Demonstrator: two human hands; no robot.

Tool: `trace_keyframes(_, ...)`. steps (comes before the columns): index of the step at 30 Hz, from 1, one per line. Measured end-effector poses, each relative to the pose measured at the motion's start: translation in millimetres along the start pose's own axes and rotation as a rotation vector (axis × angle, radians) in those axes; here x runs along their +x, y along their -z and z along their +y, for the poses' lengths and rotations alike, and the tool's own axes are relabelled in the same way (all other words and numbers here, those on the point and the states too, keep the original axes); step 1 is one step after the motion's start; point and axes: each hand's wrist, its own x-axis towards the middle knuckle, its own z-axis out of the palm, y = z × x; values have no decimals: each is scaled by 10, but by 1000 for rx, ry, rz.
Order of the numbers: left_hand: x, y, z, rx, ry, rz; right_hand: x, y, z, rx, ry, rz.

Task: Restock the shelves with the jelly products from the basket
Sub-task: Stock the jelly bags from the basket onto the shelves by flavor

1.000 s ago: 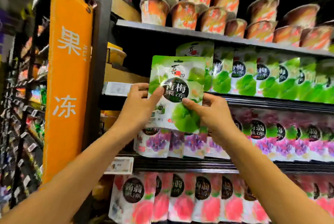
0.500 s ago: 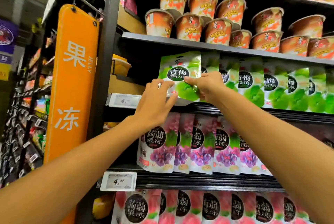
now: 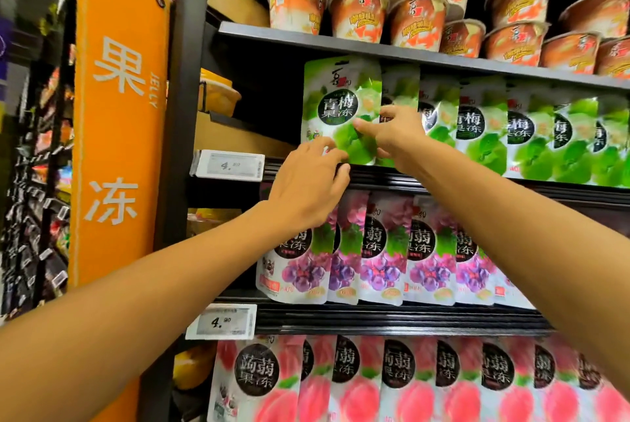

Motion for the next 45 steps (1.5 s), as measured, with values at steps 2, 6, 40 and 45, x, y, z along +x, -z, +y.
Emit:
trace_keyframes(2, -5, -15, 17, 10, -5, 10, -34, 61, 8, -55, -1, -9)
trace_keyframes(6, -12, -35, 29, 8, -16, 19, -92, 149, 26, -235, 43, 61)
trace_keyframes(40, -5670, -1762, 1550, -712, 981, -806, -5309, 1414, 4167, -110, -1212, -456)
trace_keyframes(45, -6980, -2051, 2111, -676, 1393, -915, -6342, 1767, 5061, -168, -1367, -544)
